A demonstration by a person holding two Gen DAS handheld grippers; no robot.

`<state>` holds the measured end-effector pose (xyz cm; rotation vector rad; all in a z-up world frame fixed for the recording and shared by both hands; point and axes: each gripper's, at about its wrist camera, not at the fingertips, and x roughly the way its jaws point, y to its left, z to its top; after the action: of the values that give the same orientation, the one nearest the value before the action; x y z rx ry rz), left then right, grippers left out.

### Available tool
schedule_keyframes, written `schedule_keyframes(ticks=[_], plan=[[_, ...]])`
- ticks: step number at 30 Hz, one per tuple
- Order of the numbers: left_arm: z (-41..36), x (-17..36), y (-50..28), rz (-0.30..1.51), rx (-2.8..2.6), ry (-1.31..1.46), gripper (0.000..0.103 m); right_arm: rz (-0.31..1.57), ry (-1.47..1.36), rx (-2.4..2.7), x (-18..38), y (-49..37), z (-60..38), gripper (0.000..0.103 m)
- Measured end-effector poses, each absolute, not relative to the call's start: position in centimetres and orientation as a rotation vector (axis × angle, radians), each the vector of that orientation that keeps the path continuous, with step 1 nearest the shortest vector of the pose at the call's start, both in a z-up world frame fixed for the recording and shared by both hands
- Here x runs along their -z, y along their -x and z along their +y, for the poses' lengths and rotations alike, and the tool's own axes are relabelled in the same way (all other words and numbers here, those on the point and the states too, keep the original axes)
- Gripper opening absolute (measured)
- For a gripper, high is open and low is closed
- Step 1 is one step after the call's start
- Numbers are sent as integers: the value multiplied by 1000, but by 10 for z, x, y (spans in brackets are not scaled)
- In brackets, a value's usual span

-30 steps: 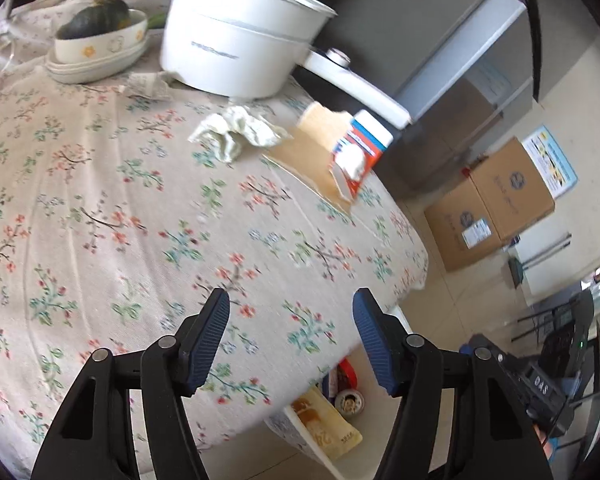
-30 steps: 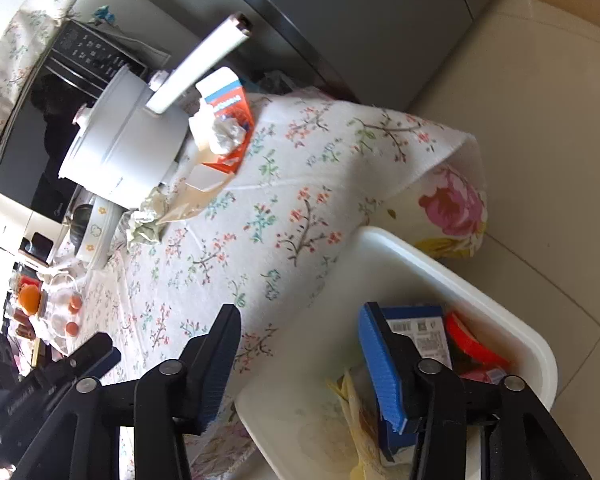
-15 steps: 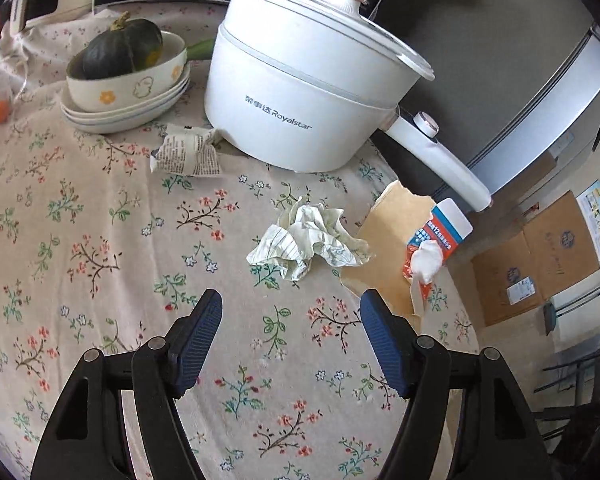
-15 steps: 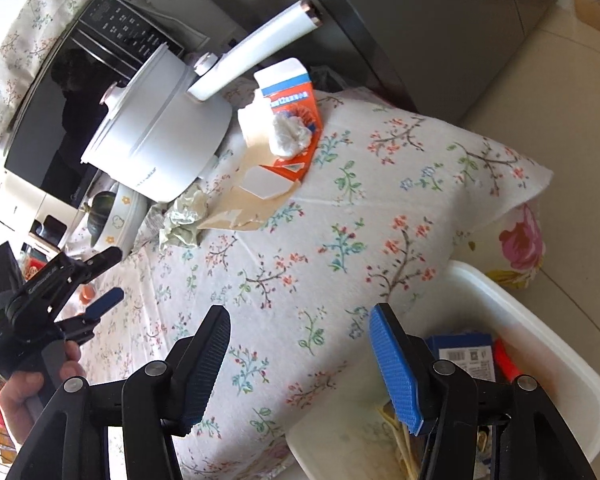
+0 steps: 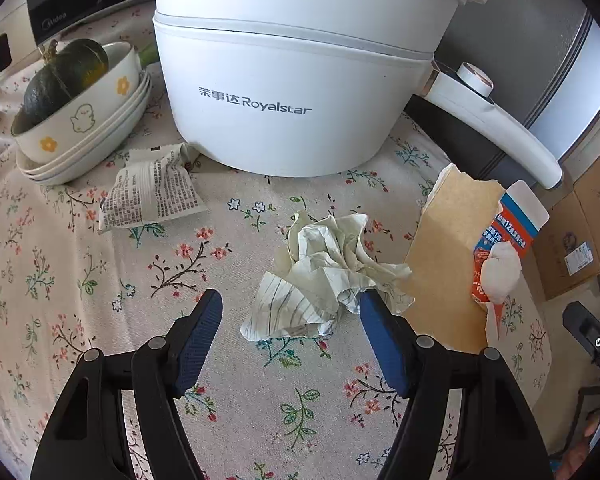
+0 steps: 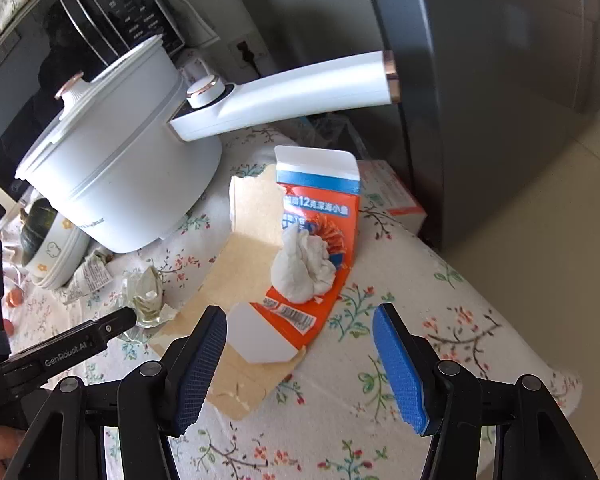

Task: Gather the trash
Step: 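Grasp the crumpled tissue with the left tool while the right tool grasps the white tissue ball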

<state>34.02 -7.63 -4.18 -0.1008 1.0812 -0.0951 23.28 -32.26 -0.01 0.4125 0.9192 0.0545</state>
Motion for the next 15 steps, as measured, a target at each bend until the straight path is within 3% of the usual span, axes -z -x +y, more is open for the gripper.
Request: schedule_keyframes(ticks=[1,3,6,12,15], plan=[[-75,41,-340,1075,99,108,60,921,-404,-57,2,-240,-320,66],[-74,44,-343,1103,108,117,21,932,-393,-54,7,-255,-315,66],[-71,44,-341,1109,108,112,15,953,-392,-40,17,-274,-310,66],[-53,30,-334,1083,140,167,13,998,-368,-17,41,-294,-301,66],[-44,19,-327,1067,153,203,12,1001,-362,-6,46,-298,-300,61]])
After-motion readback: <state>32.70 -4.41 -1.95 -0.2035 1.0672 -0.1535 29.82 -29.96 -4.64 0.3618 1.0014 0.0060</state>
